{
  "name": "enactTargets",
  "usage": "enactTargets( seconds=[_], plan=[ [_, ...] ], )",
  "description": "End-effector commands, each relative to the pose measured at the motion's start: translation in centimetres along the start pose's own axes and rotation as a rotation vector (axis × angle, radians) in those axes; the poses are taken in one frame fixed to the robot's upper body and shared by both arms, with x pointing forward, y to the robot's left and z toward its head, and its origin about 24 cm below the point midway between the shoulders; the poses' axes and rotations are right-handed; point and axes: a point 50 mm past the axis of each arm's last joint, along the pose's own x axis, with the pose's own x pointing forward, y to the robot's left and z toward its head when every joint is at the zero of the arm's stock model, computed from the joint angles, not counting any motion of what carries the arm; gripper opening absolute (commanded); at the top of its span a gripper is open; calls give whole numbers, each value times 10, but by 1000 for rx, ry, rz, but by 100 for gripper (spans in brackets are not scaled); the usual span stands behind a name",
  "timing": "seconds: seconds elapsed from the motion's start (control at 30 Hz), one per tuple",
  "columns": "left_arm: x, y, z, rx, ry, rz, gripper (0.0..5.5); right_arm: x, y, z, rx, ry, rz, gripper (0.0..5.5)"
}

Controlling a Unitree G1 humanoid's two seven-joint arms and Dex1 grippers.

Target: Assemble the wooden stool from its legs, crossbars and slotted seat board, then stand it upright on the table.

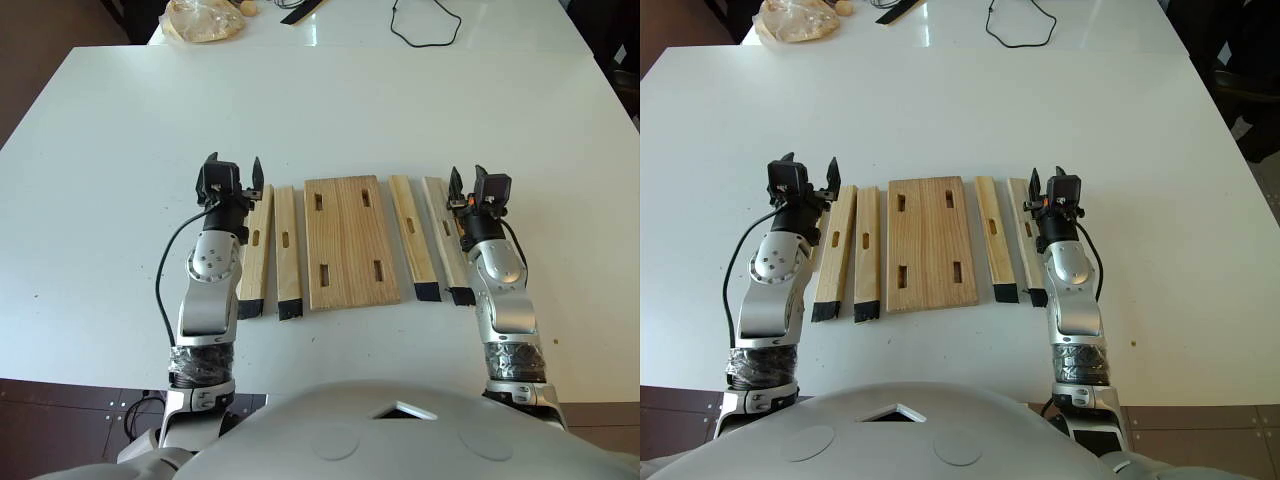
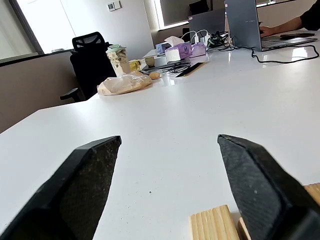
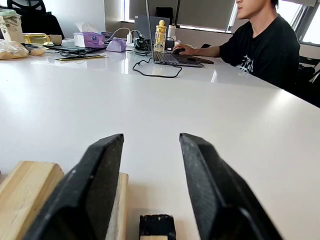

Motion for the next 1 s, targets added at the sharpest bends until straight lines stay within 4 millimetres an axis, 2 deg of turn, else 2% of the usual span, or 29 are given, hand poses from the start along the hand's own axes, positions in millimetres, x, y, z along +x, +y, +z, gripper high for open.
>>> enactTargets(
  seconds=[0.03, 0.1, 0.57, 0.7, 0.83, 1.0],
  plan=[
    [2, 1, 0, 15, 9, 1, 362, 1, 0, 2, 9, -9, -10, 278],
    [3, 2, 1, 15, 9, 2, 362, 2, -1, 1, 4, -2, -19, 308],
    [5, 3, 3, -7, -5, -12, 362, 6, 2, -3, 7, 20, -12, 308],
    [4, 0, 3, -7, -9, -26, 413, 7, 1, -4, 8, 28, -14, 311],
    [6, -1, 1, 1, 2, -24, 413, 8, 1, -5, 5, 34, -12, 311],
    [4, -4, 6, -36, -36, -60, 344, 9, 0, -6, 1, 41, -9, 311]
  ],
)
